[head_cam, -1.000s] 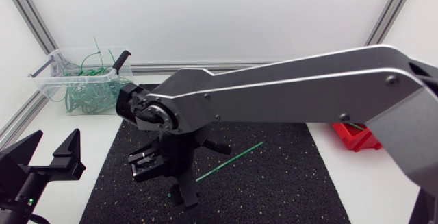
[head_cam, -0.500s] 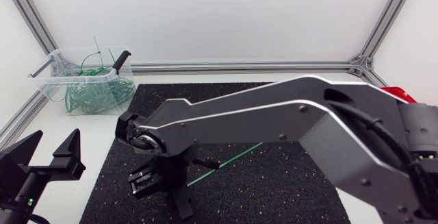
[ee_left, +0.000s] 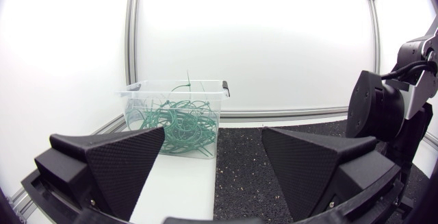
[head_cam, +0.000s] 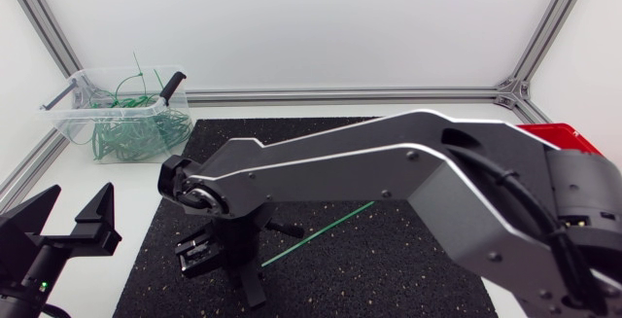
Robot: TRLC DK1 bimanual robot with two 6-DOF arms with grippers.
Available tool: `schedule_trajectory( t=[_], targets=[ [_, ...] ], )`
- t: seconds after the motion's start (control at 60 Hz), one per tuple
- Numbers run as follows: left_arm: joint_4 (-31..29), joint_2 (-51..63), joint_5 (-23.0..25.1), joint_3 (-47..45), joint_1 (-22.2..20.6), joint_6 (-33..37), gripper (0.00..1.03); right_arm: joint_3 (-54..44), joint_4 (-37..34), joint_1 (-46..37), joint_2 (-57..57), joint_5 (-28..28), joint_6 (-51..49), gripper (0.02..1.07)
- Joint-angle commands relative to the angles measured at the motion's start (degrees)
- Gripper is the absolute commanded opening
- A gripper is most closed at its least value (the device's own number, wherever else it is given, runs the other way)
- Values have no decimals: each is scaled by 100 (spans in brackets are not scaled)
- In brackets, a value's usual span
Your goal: Take a green cable tie from the red box, thread the tail through the head to close it, then place it in the transparent bin on the left.
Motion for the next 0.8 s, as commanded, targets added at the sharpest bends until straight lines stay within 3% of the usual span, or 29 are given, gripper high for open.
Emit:
schedule_trajectory(
  t=[0.0, 0.483, 0.717, 0.783],
  targets=[
    [-131, -32, 14, -226, 0, -115, 99, 106, -164, 38, 226, -38, -93, 28],
    [-122, -32, 14, -226, -44, -115, 99, 352, -823, -76, 278, -266, -119, 10],
    [72, -50, 14, -235, 18, -124, 99, 405, -1324, -472, -776, -459, -75, 8],
    [-157, -50, 5, -42, 35, -98, 99, 361, -1386, -656, -1119, -565, -22, 8]
  ],
)
